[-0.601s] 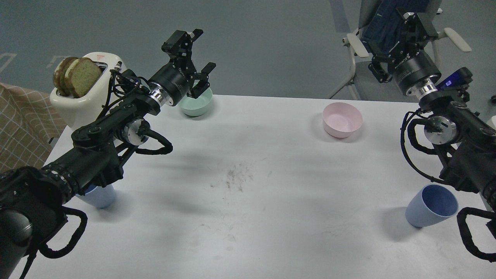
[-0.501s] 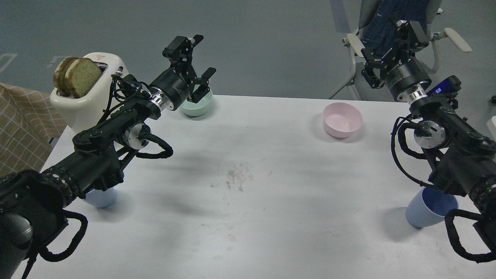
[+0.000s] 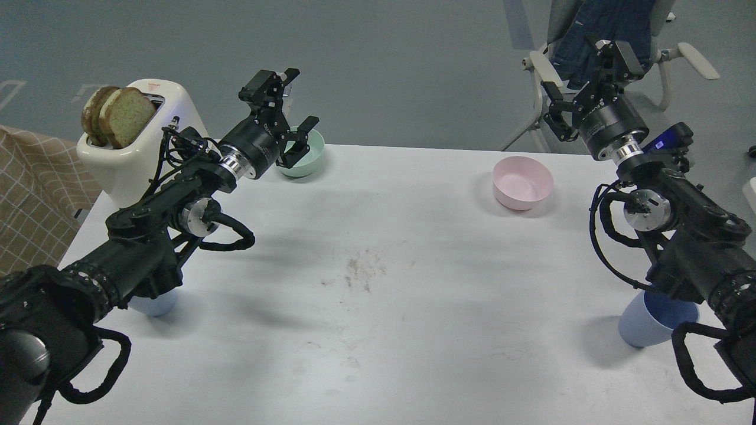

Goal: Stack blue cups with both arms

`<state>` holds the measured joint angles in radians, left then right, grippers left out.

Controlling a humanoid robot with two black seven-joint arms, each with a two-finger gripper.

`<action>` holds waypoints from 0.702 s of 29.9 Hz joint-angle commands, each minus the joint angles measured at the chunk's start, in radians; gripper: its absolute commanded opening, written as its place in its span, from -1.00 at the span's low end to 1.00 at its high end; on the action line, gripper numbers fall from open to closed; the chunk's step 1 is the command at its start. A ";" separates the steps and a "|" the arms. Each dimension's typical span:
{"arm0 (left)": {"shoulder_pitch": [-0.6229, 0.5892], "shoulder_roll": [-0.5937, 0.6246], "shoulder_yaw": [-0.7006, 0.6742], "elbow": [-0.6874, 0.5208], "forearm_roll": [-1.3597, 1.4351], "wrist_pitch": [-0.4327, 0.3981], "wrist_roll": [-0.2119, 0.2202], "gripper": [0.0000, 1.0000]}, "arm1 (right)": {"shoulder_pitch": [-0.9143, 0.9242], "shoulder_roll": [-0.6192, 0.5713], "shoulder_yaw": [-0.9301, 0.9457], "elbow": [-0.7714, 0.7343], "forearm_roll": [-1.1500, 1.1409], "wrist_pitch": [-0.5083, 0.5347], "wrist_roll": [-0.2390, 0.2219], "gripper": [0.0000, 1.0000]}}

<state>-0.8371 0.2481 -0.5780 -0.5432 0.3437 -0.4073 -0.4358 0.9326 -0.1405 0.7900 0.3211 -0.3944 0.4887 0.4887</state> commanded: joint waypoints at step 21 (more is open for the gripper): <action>-0.013 -0.021 -0.020 0.068 -0.045 -0.015 -0.053 0.95 | 0.034 0.002 0.003 -0.017 0.000 0.000 0.000 1.00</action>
<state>-0.8501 0.2237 -0.5894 -0.4790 0.3165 -0.4209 -0.4890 0.9681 -0.1439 0.7897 0.3042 -0.3953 0.4887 0.4887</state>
